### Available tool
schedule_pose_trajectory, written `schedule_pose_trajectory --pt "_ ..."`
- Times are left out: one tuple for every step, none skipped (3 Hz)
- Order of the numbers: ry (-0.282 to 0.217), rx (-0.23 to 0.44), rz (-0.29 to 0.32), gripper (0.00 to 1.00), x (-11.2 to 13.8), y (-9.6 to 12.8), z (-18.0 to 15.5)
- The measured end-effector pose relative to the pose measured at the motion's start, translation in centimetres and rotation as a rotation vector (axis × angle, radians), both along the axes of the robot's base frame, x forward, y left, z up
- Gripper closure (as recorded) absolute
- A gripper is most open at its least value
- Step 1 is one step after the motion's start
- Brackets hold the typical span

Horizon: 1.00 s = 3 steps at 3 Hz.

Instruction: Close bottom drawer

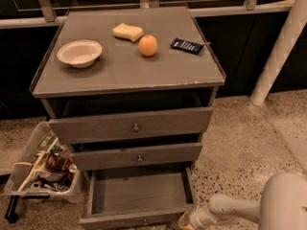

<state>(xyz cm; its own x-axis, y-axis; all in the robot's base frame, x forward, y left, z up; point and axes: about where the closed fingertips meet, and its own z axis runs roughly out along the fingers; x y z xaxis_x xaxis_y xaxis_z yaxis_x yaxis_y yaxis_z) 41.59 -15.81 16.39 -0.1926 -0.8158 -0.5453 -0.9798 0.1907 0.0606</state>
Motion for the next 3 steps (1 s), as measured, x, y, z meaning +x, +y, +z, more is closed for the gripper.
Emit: schedule_pose_trajectory --pt "-0.021 0.048 0.056 1.0 -0.2 2.4 1.0" --pt "-0.069 0.1 0.091 1.0 0.5 5.2 2.7" --pt "-0.072 0.106 0.093 0.82 0.6 5.5 2.8"
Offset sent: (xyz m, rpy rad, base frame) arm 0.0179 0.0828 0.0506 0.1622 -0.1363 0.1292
